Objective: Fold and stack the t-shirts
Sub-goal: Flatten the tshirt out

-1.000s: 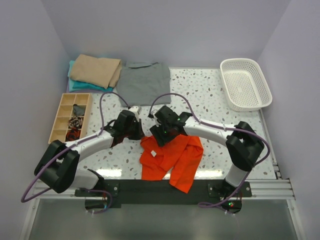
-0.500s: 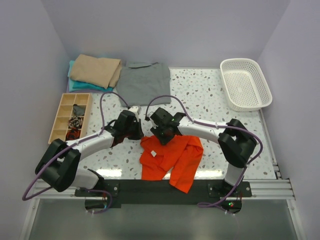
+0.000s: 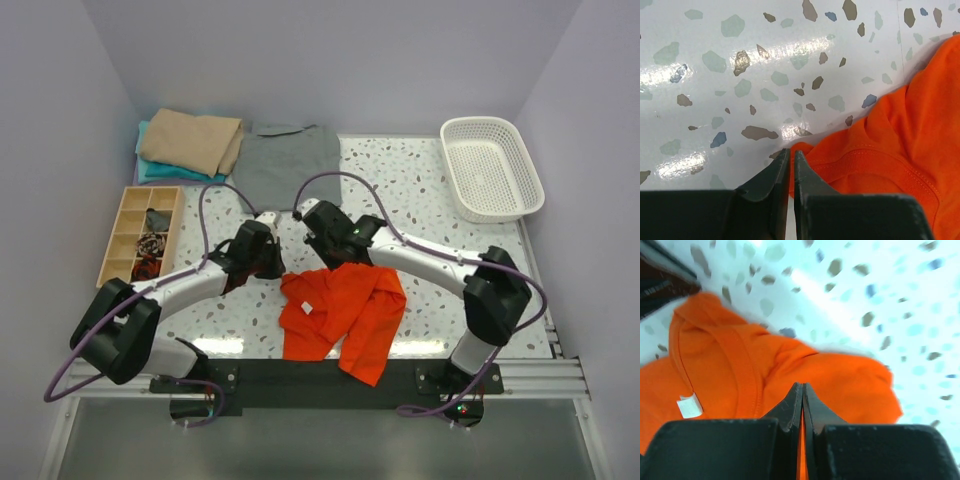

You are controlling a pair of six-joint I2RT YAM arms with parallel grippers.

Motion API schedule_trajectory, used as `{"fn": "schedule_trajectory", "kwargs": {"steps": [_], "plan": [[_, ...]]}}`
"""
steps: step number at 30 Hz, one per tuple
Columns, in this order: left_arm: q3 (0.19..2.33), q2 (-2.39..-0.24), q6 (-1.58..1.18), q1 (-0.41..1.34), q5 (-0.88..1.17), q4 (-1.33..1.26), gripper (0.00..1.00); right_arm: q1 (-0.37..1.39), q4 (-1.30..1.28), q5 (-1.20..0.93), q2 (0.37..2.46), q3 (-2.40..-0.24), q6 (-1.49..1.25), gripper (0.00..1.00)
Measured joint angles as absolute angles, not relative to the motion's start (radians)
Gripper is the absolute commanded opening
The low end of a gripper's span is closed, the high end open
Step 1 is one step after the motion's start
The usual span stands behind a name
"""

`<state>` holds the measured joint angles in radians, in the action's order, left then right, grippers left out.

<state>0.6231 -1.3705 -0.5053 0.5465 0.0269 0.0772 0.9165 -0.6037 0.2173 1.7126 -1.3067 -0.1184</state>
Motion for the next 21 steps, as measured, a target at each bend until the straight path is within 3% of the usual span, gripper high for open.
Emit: {"fn": "schedule_trajectory", "kwargs": {"steps": [1, 2, 3, 4, 6, 10, 11, 12, 15, 21], "plan": [[0.623, -1.369, -0.505, 0.546, 0.024, 0.077, 0.12, 0.912, -0.607, 0.240, 1.689, -1.319, -0.112, 0.01], [0.623, -1.366, -0.505, 0.546, 0.022, 0.077, 0.14, 0.907, -0.609, 0.254, 1.666, -1.333, -0.107, 0.37], [0.623, -1.362, -0.505, 0.546, 0.020, 0.078, 0.18, 0.900, -0.612, 0.266, 1.648, -1.351, -0.101, 0.44], [0.623, -1.358, -0.505, 0.546, 0.017, 0.080, 0.27, 0.895, -0.614, 0.272, 1.637, -1.367, -0.103, 0.46], [0.623, -1.343, -0.506, 0.546, -0.003, 0.093, 0.32, 0.884, -0.613, 0.266, 1.624, -1.402, -0.091, 0.50], [0.624, -1.305, -0.506, 0.546, -0.061, 0.110, 0.60, 0.877, -0.609, 0.187, 1.628, -1.398, -0.097, 0.52], [0.625, -1.291, -0.507, 0.546, -0.084, 0.119, 0.68, 0.879, -0.609, 0.160, 1.632, -1.389, -0.102, 0.52], [0.625, -1.277, -0.510, 0.546, -0.107, 0.129, 0.90, 0.881, -0.609, 0.132, 1.640, -1.381, -0.107, 0.53], [0.625, -1.234, -0.515, 0.545, -0.175, 0.156, 1.00, 0.891, -0.608, 0.072, 1.683, -1.365, -0.120, 0.54], [0.624, -1.170, -0.533, 0.517, -0.257, 0.195, 1.00, 0.927, -0.598, -0.020, 1.776, -1.355, -0.134, 0.55]]}}
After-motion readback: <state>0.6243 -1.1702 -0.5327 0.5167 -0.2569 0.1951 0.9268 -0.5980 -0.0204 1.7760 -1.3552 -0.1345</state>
